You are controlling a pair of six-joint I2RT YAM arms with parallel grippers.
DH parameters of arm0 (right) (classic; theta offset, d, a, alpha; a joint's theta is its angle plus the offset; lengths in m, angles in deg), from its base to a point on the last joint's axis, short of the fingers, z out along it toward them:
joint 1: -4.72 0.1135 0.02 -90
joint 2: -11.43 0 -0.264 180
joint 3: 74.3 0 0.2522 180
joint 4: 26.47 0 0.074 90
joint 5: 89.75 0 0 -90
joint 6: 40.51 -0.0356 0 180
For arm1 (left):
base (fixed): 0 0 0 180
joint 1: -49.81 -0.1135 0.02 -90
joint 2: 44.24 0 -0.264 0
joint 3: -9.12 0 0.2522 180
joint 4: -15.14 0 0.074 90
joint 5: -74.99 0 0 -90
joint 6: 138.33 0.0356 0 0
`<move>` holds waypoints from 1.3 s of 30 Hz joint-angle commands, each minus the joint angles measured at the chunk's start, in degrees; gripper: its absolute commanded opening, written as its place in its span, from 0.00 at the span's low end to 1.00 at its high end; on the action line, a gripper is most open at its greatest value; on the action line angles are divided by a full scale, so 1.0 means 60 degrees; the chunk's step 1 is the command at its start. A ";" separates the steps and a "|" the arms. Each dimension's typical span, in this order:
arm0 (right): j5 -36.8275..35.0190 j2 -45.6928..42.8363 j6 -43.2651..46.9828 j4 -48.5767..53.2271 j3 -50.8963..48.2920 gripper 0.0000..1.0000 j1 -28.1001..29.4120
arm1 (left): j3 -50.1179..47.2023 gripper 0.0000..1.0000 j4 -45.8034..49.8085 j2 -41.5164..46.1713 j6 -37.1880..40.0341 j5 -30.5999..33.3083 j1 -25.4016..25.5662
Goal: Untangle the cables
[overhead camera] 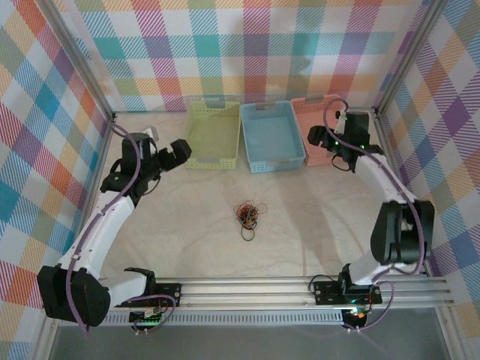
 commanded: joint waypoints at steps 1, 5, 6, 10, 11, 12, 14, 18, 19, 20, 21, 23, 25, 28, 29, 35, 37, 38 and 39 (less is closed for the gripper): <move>0.0148 0.0984 -0.0128 0.1106 0.0914 0.86 0.0167 | -0.0035 1.00 0.1681 -0.0169 -0.0488 -0.1940 -0.0009; 0.0227 0.2295 -0.0110 0.1461 0.1912 0.86 0.0263 | -0.0243 1.00 0.2067 0.0069 -0.0330 -0.1629 0.0021; 0.0174 0.2578 -0.0022 0.1671 0.2177 0.86 0.0339 | -0.0332 1.00 0.2010 0.0155 -0.0361 -0.1625 0.0022; -0.0026 0.3386 0.0331 0.2066 0.2845 0.85 0.0789 | -0.0329 1.00 0.2039 0.0268 -0.0441 -0.1662 0.0036; -0.0037 0.3500 0.0389 0.2093 0.2953 0.85 0.0936 | -0.0232 1.00 0.2161 0.0256 -0.0420 -0.1617 0.0047; -0.0015 0.3600 0.0473 0.2130 0.3069 0.85 0.1065 | -0.0146 1.00 0.2278 0.0238 -0.0373 -0.1558 0.0036; 0.0036 0.3821 0.0547 0.2302 0.3346 0.85 0.1340 | 0.0018 1.00 0.2470 0.0255 -0.0240 -0.1548 0.0036; -0.0161 0.4140 0.0773 0.2537 0.3791 0.85 0.1860 | 0.0250 1.00 0.2804 0.0284 -0.0091 -0.1632 0.0046; -0.0210 0.4232 0.0767 0.2616 0.3909 0.86 0.1961 | 0.0332 1.00 0.2922 0.0295 -0.0023 -0.1674 0.0043; -0.0223 0.4308 0.0760 0.2675 0.4001 0.86 0.2038 | 0.0374 1.00 0.2992 0.0302 0.0029 -0.1691 0.0040; -0.0261 0.4381 0.0793 0.2736 0.4081 0.86 0.2112 | 0.0408 1.00 0.3043 0.0307 0.0089 -0.1684 0.0047; -0.0349 0.4436 0.0897 0.2751 0.4161 0.85 0.2235 | 0.0419 1.00 0.3134 0.0295 0.0185 -0.1640 0.0045; -0.0597 0.4387 0.0994 0.2826 0.4234 0.85 0.2339 | 0.0456 1.00 0.3240 0.0225 0.0255 -0.1624 0.0036; -0.0906 0.3887 0.1100 0.2810 0.4063 0.86 0.2370 | 0.0541 1.00 0.3318 0.0160 0.0323 -0.1773 0.0036; -0.1097 0.3586 0.1104 0.2801 0.3952 0.86 0.2373 | 0.0607 1.00 0.3381 0.0159 0.0396 -0.1786 0.0041; -0.0728 0.0604 0.0982 0.2570 0.2057 0.85 0.2479 | 0.1027 1.00 0.3967 0.0307 0.1118 -0.1370 0.0036; 0.0159 -0.0170 0.1017 0.2551 0.1311 0.84 0.2587 | 0.0737 0.99 0.3967 0.0471 0.1283 -0.1425 0.0036; 0.0583 -0.0367 0.1144 0.2524 0.1015 0.84 0.2642 | 0.0610 0.99 0.3988 0.0544 0.1361 -0.1488 0.0037; 0.1066 -0.0563 0.1384 0.2427 0.0701 0.83 0.2726 | 0.0472 0.98 0.4027 0.0621 0.1477 -0.1549 0.0036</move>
